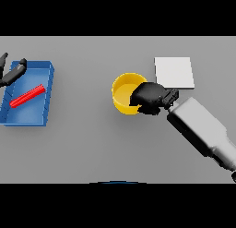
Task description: Pick up the red beaker and tilt it to pour out 1 green nut into yellow bowl. Pick up the yellow bowl and place it on the metallic measuring scale.
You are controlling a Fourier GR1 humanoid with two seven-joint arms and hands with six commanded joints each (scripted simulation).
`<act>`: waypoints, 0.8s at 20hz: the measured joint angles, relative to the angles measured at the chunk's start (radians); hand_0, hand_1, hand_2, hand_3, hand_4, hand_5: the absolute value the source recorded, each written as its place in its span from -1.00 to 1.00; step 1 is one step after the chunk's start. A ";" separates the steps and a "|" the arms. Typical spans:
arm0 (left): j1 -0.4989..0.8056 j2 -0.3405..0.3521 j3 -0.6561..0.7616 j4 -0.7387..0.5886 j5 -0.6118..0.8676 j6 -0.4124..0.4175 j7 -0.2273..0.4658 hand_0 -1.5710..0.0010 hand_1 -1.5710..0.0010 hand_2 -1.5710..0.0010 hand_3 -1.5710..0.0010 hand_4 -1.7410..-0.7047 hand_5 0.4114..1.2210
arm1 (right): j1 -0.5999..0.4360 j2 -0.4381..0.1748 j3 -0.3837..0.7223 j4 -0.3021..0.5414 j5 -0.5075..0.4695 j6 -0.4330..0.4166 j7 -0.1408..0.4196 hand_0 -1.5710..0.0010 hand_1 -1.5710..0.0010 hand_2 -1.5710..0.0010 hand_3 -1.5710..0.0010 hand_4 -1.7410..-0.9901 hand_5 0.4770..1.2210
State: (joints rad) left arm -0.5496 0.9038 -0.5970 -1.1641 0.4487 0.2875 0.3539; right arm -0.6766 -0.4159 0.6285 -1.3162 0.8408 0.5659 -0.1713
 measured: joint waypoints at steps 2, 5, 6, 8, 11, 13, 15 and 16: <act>-0.002 -0.004 -0.001 0.013 -0.003 -0.007 -0.005 1.00 1.00 1.00 1.00 0.98 -0.32 | -0.010 -0.015 -0.030 -0.027 -0.011 0.011 0.018 -0.99 -0.99 -0.82 -0.52 -0.99 1.00; -0.006 0.003 -0.003 0.000 -0.006 -0.003 0.002 1.00 1.00 1.00 1.00 0.98 -0.32 | -0.020 -0.031 -0.059 -0.021 0.000 -0.015 0.060 -1.00 -1.00 -0.91 -0.48 -1.00 1.00; 0.004 0.009 -0.001 -0.012 -0.002 -0.001 -0.004 1.00 1.00 1.00 1.00 0.98 -0.32 | -0.020 -0.034 -0.063 -0.024 -0.003 -0.015 0.056 -0.98 -1.00 -0.92 -0.48 -1.00 1.00; 0.004 0.021 0.004 -0.021 0.002 0.003 0.012 1.00 1.00 1.00 1.00 0.97 -0.30 | -0.032 -0.041 -0.074 -0.020 -0.001 -0.016 0.059 -0.99 -1.00 -0.94 -0.47 -1.00 1.00; -0.001 0.020 0.004 -0.027 0.004 0.001 0.014 1.00 1.00 1.00 1.00 0.96 -0.26 | -0.046 -0.070 -0.100 0.003 0.006 -0.050 0.045 -0.99 -1.00 -0.94 -0.47 -1.00 1.00; 0.010 0.022 0.004 -0.036 0.003 0.010 0.006 1.00 1.00 1.00 1.00 0.95 -0.24 | -0.058 -0.079 -0.121 0.053 0.008 -0.085 0.027 -1.00 -1.00 -0.96 -0.47 -1.00 1.00; 0.010 0.028 0.001 -0.045 0.005 0.010 0.032 1.00 1.00 1.00 1.00 0.95 -0.24 | -0.059 -0.084 -0.140 0.092 0.007 -0.107 0.037 -1.00 -1.00 -0.95 -0.47 -1.00 1.00; 0.012 0.022 -0.004 -0.043 0.005 0.012 0.046 1.00 1.00 1.00 1.00 0.95 -0.23 | -0.067 -0.088 -0.152 0.113 0.008 -0.116 0.044 -1.00 -1.00 -0.96 -0.46 -1.00 1.00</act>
State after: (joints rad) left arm -0.5374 0.9262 -0.6011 -1.2075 0.4541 0.2993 0.4002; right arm -0.7432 -0.5039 0.4770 -1.2033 0.8488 0.4496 -0.1278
